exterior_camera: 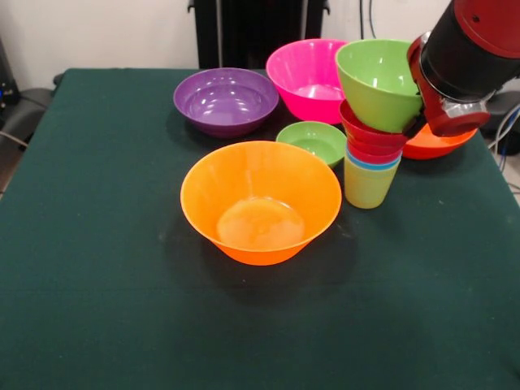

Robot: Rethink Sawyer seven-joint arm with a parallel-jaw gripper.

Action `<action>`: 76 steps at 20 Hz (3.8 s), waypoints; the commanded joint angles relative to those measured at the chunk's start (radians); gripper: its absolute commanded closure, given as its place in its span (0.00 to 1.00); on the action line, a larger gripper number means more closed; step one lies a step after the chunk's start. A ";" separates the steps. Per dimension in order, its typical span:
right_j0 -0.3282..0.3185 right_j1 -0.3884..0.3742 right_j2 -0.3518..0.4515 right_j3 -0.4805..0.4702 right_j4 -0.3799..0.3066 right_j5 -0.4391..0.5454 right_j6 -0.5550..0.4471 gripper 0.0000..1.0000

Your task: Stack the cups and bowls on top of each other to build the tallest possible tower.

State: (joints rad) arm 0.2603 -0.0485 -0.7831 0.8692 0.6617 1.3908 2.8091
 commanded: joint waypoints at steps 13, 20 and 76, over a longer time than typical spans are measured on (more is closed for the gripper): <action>-0.020 -0.016 0.112 0.088 -0.047 -0.102 0.078 1.00; -0.022 -0.010 0.109 0.078 -0.048 -0.108 0.085 1.00; -0.002 -0.040 0.128 0.159 -0.040 -0.177 0.080 1.00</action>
State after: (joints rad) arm 0.2552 -0.0741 -0.7828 0.9579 0.6617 1.2884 2.8091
